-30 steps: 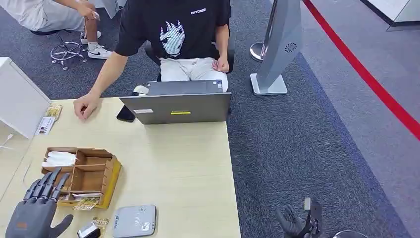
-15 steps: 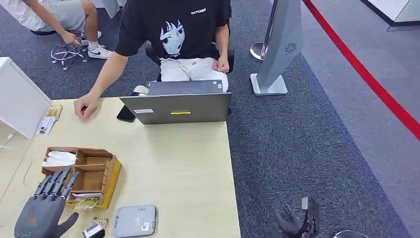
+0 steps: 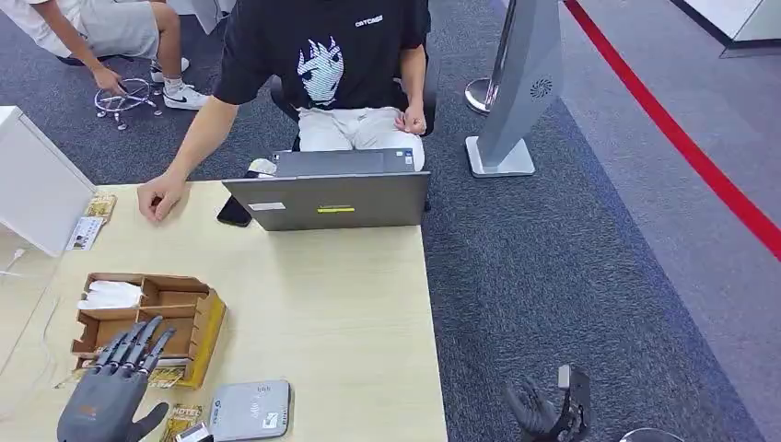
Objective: Pass the card to the sensor for recognition and then transmit it.
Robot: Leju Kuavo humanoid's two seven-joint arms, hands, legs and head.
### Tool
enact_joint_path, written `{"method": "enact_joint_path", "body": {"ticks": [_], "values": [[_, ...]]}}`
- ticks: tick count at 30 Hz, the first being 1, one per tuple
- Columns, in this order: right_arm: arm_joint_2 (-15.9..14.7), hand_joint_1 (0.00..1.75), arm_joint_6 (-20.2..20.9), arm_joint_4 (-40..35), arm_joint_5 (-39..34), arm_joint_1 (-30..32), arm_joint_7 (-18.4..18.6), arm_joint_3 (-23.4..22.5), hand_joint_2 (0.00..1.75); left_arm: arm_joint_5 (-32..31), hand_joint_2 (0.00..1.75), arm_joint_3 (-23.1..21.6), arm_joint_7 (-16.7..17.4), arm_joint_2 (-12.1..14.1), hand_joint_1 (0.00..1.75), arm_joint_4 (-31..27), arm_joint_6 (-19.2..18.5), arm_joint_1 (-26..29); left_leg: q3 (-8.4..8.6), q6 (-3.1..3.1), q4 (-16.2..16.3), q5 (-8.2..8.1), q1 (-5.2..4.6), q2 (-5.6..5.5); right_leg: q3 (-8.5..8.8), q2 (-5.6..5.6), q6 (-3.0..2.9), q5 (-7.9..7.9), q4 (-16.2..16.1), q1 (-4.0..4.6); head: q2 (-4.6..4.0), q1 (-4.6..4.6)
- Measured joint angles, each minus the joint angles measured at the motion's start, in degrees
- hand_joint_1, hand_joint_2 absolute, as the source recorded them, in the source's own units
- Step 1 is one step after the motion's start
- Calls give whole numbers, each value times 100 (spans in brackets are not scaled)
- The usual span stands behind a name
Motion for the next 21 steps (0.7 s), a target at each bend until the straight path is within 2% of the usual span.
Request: {"method": "enact_joint_path", "body": {"ticks": [5, 11, 21], "values": [[0, 0, 0, 0, 0, -1, -2, 15, 175, 13, 175, -50, 11, -2, 0, 48, 0, -18, 0, 0, 0, 0, 0, 0, 0, 0, 0, 0, 0, 0, 0, 0], [0, 0, -7, 0, -9, -2, -4, 46, 175, 367, 175, -53, -35, -39, 0, 146, 42, -54, 0, 0, 0, 0, 0, 0, 0, 0, 0, 0, 0, 0, -2, 0], [0, 0, -7, 0, -9, -1, -4, 50, 175, 389, 175, -53, -35, -59, 0, 183, 44, -76, 0, 0, 0, 0, 0, 0, 0, 0, 0, 0, 0, 0, 0, 2]]}}
